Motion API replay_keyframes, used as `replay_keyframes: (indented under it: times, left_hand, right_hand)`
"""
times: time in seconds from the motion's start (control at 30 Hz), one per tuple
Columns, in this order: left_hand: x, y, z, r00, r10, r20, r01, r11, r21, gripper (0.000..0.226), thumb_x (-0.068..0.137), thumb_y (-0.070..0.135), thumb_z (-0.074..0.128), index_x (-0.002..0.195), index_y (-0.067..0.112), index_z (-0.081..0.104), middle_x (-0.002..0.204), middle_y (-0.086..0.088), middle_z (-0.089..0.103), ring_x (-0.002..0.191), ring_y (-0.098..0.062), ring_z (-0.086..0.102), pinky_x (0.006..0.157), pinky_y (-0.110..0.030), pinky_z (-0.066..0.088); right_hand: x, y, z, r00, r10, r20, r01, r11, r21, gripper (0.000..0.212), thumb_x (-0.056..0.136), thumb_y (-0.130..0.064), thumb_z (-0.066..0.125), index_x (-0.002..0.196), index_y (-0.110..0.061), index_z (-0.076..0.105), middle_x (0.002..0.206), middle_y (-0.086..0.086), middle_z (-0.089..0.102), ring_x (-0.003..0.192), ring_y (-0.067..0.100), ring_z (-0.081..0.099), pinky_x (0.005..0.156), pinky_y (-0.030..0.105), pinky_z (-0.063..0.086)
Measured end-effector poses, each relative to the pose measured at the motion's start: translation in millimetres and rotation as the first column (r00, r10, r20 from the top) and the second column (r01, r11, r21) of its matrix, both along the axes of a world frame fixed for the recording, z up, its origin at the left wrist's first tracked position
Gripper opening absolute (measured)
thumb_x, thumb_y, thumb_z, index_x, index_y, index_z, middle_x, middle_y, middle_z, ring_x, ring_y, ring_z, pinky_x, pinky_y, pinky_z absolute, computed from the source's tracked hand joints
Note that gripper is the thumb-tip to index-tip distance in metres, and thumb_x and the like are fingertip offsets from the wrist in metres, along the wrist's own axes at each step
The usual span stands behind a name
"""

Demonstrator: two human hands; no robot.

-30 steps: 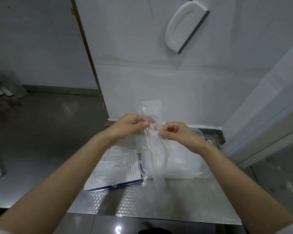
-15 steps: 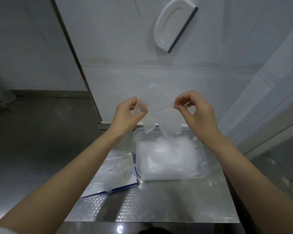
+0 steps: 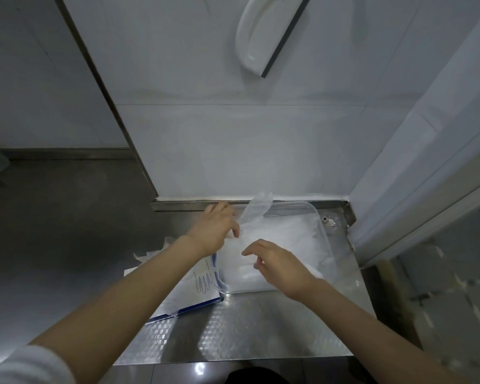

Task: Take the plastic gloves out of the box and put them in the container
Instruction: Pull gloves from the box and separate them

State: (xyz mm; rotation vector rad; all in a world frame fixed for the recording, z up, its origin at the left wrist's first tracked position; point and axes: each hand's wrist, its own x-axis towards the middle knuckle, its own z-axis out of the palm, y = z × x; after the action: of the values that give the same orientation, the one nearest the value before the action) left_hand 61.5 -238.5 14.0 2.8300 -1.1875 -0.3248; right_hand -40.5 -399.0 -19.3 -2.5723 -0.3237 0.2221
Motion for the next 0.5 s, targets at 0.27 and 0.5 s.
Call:
replay_keyframes:
  times: [0.27, 0.5]
  left_hand:
    - [-37.1, -22.3, -1.0, 0.984, 0.151, 0.095, -0.123, 0.960, -0.250, 0.040, 0.085, -0.004, 0.045, 0.118, 0.017, 0.054, 0.120, -0.001, 0.048, 0.113, -0.018, 0.042, 0.091, -0.024, 0.030]
    - [-39.9, -40.1, -50.8, 0.986, 0.120, -0.115, -0.089, 0.966, 0.244, 0.050, 0.096, 0.022, 0.047, 0.143, 0.020, 0.029, 0.148, -0.011, 0.023, 0.133, -0.031, 0.027, 0.106, -0.044, 0.030]
  right_hand:
    - [5.7, -6.1, 11.9, 0.962, -0.274, -0.015, 0.272, 0.944, 0.188, 0.023, 0.095, -0.025, 0.054, 0.117, -0.021, 0.061, 0.118, -0.007, 0.059, 0.095, 0.006, 0.057, 0.084, 0.017, 0.043]
    - [25.8, -31.4, -8.3, 0.992, -0.080, -0.101, 0.053, 0.969, -0.243, 0.040, 0.090, -0.026, 0.062, 0.129, -0.022, 0.052, 0.137, 0.000, 0.044, 0.124, 0.019, 0.042, 0.098, 0.030, 0.038]
